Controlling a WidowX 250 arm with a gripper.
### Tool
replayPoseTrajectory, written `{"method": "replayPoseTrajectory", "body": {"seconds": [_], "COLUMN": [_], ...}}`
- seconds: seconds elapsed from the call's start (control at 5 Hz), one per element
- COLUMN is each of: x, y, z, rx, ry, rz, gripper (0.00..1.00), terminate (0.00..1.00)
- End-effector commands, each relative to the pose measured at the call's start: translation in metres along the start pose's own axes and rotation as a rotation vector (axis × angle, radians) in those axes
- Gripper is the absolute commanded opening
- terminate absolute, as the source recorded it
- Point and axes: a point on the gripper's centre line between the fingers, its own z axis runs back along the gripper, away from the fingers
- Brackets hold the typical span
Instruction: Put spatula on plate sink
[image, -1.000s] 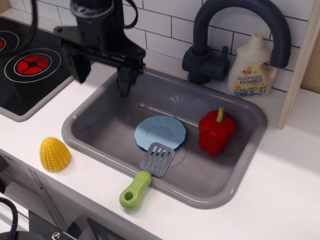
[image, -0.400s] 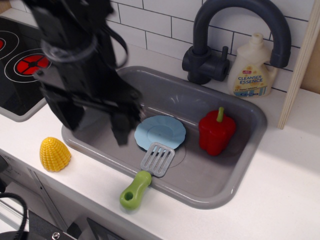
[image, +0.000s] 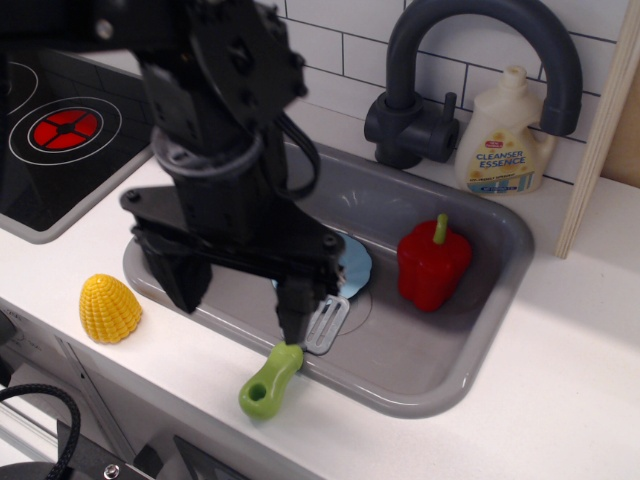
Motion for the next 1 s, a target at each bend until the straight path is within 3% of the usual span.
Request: {"method": "replayPoseTrajectory", "body": {"seconds": [0.0,0.4,0.6,0.8], "x": [0.0,-0.003,-0.006,-0.002], "y": [-0.007,-0.006,-0.008,-0.008], "z": [-0.026,-0.055,-0.058,-0.054], "rx": [0.027,0.054,0.002,-0.012], "ry": [-0.04,-0.028,-0.02,-0.016], "rz": [-0.015,-0.015,-0.013,-0.014], "gripper": [1.0,1.0,0.0,0.0], "terminate": [0.0,0.0,0.0,0.0]}}
